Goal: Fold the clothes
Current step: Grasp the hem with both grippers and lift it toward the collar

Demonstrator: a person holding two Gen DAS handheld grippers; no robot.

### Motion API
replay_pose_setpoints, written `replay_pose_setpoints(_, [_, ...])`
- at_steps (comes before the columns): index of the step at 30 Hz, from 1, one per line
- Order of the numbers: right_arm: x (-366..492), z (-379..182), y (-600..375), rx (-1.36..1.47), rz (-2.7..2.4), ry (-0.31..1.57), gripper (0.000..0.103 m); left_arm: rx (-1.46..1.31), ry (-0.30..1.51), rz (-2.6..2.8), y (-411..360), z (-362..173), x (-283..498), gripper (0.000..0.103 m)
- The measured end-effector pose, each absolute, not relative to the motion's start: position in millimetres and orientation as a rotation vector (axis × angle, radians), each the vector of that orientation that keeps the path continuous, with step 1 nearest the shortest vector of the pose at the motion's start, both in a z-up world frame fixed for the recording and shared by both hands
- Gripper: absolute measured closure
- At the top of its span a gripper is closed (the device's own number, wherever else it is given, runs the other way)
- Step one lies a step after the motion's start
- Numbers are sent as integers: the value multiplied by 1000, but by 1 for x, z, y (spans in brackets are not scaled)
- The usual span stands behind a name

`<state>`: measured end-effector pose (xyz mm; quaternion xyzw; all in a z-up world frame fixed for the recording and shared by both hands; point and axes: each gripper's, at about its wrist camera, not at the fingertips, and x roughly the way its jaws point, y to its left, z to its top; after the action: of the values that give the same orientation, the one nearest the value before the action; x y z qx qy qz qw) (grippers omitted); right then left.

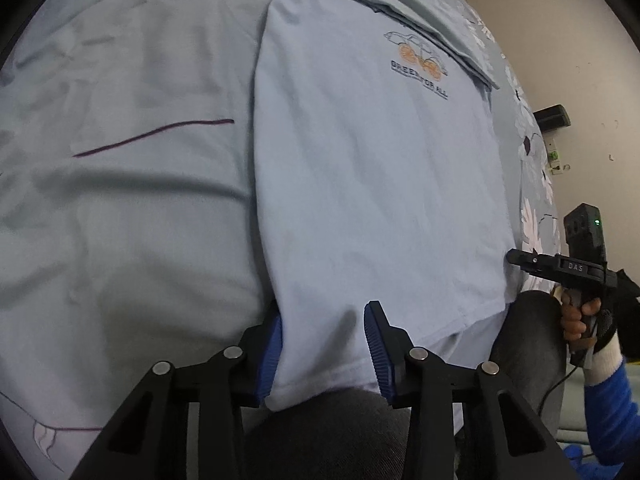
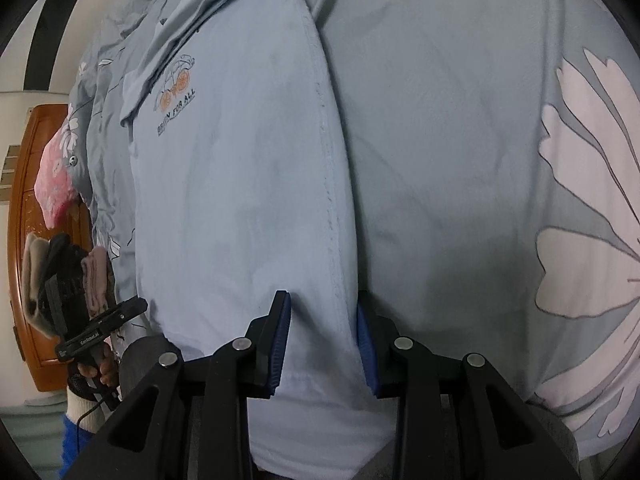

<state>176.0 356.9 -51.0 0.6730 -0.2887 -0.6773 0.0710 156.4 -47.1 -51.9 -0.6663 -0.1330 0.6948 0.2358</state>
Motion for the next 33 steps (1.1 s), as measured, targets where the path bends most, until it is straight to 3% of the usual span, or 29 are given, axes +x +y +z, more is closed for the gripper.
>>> replay_pose_setpoints(3, [182, -52, 363, 2051, -2033, -887, 70, -1840, -323, 1913, -44, -53, 163, 65])
replay_pose_setpoints(5, [183, -48, 360, 2043, -2044, -850, 71, -1825, -317, 1940, -43, -52, 166, 77])
replay_pose_setpoints(7, [184, -40, 356, 2002, -2077, -805, 99, -1809, -312, 1966, -42, -52, 168, 94])
replay_pose_setpoints(8, [184, -36, 354, 1981, -2093, -782, 99, -1801, -309, 1979, -42, -52, 170, 98])
replay_pose_setpoints(13, [184, -7, 355, 1813, -2160, -794, 101, -1596, -412, 2068, -56, -21, 173, 99])
replay_pose_setpoints(21, [174, 32, 383, 1467, -2195, -1063, 101, -1317, -663, 2166, -99, 31, 163, 99])
replay_pose_setpoints(27, [140, 50, 392, 1380, -2184, -1132, 101, -1226, -696, 2185, -87, 57, 133, 99])
replay_pose_setpoints(33, [63, 65, 404, 1303, -2184, -1176, 101, -1234, -678, 2214, -82, 70, 54, 99])
